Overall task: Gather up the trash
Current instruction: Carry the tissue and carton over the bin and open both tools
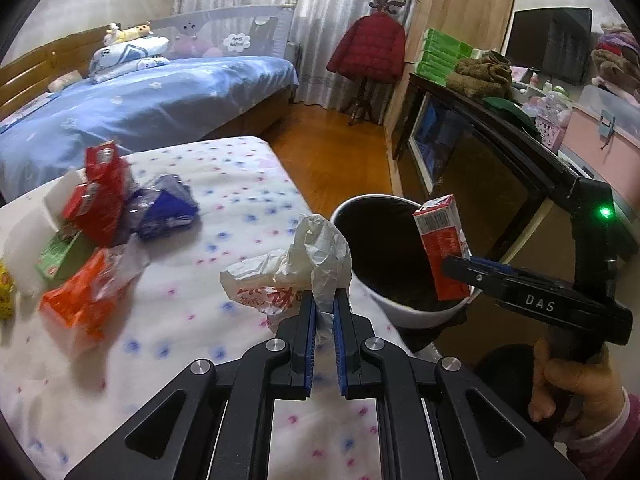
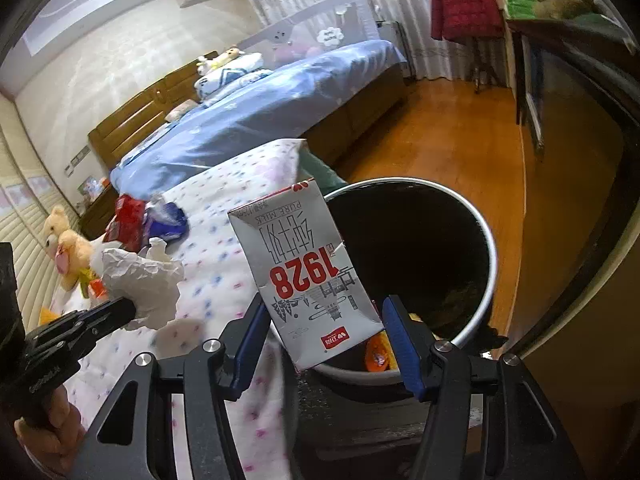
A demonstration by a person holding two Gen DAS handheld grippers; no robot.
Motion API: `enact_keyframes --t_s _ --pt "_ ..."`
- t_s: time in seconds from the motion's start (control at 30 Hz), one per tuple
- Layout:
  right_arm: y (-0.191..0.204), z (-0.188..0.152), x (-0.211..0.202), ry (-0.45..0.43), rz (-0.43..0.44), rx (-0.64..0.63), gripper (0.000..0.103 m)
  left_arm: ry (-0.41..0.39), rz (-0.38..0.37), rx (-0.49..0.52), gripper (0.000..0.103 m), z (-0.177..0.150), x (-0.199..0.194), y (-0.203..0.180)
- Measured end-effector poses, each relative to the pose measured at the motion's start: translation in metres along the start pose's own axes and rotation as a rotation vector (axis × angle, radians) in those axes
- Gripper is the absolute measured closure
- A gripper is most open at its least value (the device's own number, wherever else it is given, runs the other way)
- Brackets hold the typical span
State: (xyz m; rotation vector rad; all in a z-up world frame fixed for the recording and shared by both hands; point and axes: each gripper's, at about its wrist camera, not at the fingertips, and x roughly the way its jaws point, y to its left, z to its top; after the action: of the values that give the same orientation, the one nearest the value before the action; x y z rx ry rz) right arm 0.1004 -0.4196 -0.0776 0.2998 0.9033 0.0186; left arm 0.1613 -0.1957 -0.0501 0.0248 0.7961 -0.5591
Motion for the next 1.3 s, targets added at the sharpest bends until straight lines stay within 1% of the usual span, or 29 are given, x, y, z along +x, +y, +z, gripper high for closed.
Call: enact_keyframes --t_s 0.2,0.47,0.6,0.9,1.17,1.23,1.3 --pt "-0.013 0.007 0.004 0.006 -0.032 0.020 0.045 0.013 -0.022 0.024 0.096 0.013 0.023 -0.015" --pt "-0.029 0.014 0.008 0.014 -0.054 0.039 0.045 0.036 -0.050 0.055 0.096 0.029 0.053 -0.034" --pt "-0.037 0.016 0.009 0.021 -0.060 0.052 0.045 0.044 -0.053 0.073 0.096 0.035 0.065 -0.038" --pt "-0.049 0.018 0.018 0.045 -0.074 0.056 0.046 0.078 -0.059 0.079 0.096 0.044 0.092 -0.044" --pt "-0.057 0.026 0.021 0.040 -0.087 0.067 0.046 0.091 -0.070 0.087 0.096 0.053 0.107 -0.048" --pt "-0.058 0.028 0.021 0.037 -0.092 0.071 0.046 0.097 -0.070 0.085 0.093 0.055 0.111 -0.048" --pt "-0.059 0.030 0.020 0.030 -0.093 0.076 0.045 0.106 -0.070 0.076 0.087 0.055 0.114 -0.048"
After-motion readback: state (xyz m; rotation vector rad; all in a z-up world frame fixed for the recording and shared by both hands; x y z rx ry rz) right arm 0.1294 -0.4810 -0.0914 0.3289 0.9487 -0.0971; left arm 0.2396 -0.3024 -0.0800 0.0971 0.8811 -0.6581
